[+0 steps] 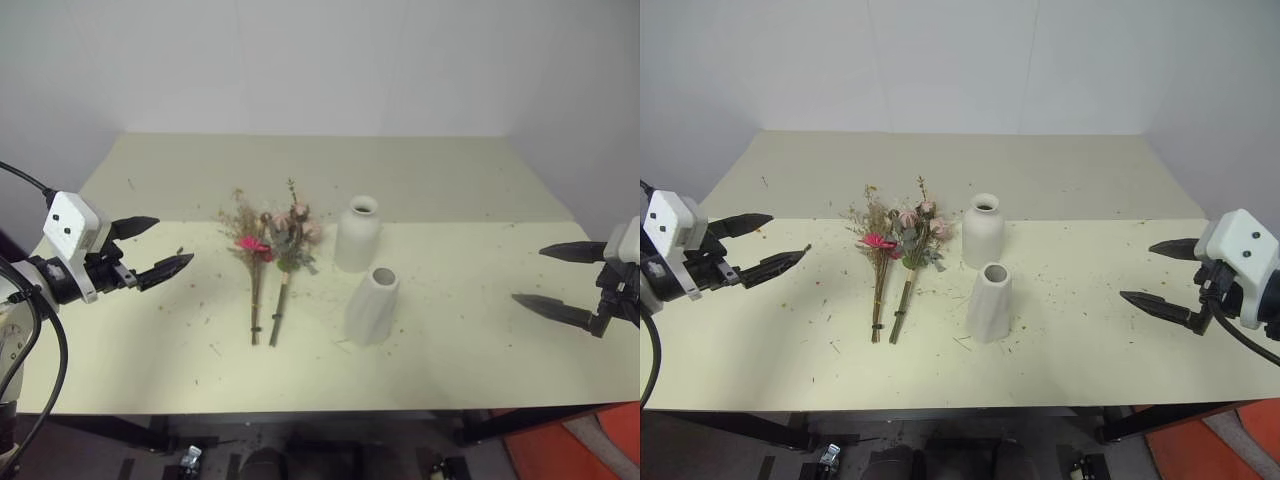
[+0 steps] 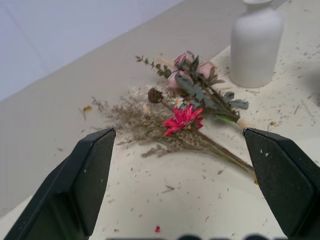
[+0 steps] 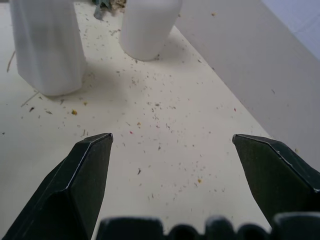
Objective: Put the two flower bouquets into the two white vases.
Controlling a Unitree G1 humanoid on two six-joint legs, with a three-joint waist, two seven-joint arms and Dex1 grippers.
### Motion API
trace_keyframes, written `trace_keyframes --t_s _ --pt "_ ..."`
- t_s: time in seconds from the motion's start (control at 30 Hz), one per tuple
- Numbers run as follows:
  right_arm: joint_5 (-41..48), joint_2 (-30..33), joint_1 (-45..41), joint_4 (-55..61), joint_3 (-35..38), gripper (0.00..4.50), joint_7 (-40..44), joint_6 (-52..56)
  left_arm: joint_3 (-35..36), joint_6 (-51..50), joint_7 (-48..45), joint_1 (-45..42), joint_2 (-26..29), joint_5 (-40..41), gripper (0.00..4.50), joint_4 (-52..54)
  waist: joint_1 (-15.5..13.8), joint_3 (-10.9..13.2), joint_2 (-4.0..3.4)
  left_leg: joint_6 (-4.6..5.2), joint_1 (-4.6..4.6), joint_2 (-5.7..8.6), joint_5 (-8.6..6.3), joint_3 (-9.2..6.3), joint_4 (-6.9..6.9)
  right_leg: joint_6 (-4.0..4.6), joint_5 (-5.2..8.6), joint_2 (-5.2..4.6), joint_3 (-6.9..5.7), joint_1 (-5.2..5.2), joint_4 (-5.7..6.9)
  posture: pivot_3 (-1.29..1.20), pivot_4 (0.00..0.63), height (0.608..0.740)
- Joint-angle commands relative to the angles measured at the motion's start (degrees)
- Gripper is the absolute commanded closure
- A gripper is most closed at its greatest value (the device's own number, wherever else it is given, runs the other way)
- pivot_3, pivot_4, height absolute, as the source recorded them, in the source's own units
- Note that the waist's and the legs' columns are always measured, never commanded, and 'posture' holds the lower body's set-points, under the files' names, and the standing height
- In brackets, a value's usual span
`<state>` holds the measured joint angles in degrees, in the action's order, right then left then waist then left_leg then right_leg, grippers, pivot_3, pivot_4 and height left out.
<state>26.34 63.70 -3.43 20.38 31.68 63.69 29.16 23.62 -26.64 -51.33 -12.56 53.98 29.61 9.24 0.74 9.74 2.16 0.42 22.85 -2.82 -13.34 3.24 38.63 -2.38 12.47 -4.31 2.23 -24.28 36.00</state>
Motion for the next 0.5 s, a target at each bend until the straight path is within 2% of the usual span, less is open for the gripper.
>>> trace_keyframes --t_s 0.03,0.13,0.23,0.5 --pt "4.4 2.1 -4.3 7.2 -1.2 0.00 -1.3 2.4 -1.7 -3.7 5.6 -1.5 -1.2 -1.9 0.06 -0.1 0.0 0.0 0.00 0.00 0.00 0.00 0.00 0.00 0.00 0.00 0.00 0.00 0.00 -0.01 0.00 0.00 0.150 0.740" --pt "7.0 2.8 -7.4 10.2 -3.0 0.00 -1.4 3.6 -5.2 -10.7 9.2 -3.1 -1.4 -2.3 0.06 0.8 0.0 0.0 0.00 0.00 -0.01 -0.01 0.00 -0.02 0.00 -0.01 0.00 0.02 0.00 -0.02 0.03 0.00 0.150 0.740" --pt "9.3 3.4 -11.0 12.5 -6.0 0.00 -2.2 5.0 -10.5 -22.1 13.3 -8.2 -2.2 -0.9 0.06 4.5 -0.3 0.0 0.04 0.00 0.05 0.00 0.00 -0.04 0.01 -0.02 0.00 0.00 -0.02 -0.01 -0.01 0.00 0.150 0.740" --pt "10.9 2.9 -14.7 14.4 -11.0 0.00 -4.6 6.4 -26.4 -45.8 14.9 -22.4 -4.8 0.5 0.06 5.3 -0.7 0.0 0.07 0.00 0.16 0.07 0.00 -0.11 0.04 0.29 -0.19 0.01 -0.04 -0.07 -0.01 0.00 0.150 0.740"
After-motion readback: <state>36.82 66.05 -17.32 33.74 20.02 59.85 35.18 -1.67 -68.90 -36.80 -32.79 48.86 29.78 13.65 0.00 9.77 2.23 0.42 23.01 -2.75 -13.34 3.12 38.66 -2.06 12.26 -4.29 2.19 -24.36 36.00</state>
